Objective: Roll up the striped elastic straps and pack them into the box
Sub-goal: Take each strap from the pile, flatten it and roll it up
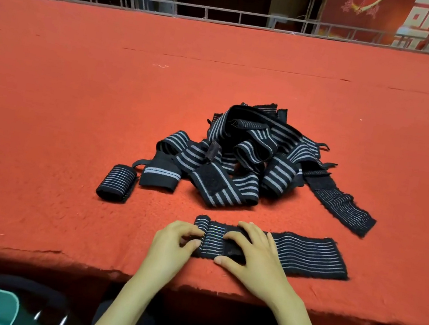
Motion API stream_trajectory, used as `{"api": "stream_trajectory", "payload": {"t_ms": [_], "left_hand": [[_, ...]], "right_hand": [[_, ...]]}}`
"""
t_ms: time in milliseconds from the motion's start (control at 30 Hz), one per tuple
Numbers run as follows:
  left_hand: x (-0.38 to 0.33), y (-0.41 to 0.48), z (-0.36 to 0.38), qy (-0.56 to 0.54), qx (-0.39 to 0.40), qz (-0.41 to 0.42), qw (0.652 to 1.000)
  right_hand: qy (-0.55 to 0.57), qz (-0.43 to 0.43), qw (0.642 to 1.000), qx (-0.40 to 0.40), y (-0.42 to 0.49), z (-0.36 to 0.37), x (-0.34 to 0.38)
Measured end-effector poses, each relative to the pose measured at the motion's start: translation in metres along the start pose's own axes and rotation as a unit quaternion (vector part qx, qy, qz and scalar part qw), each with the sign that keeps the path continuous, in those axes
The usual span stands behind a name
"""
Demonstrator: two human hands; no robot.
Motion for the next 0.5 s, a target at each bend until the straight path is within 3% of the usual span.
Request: {"api": "stream_trajectory", "payload": {"t_ms": [167,367,500], "left_hand": [[0.005,0.010,0.005,-0.033,0.013,-0.097,0.995],[-0.004,0.008,0.010,0.035,-0.003,-0.081,0.996],[-0.004,0.006,0.006,0.012,-0.006,-0.085,0.996]], "right_hand": [[-0.009,0.012,1.000,-0.013,-0.004,-0.013,-0.009],[-0.006,0.012,1.000,-0.012,-0.006,-0.012,-0.011],[-0.008,0.010,1.000,0.003,-0.002,-0.010,-0.003]]}}
Point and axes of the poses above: each hand's wrist, its own y-axis towards the middle knuckle, its own z-axis out of the palm, x = y × z, the point moved 4 cm from there along y, towards the middle knuckle, and after that the axes turned 11 degrees about y, right-handed, at the moved point
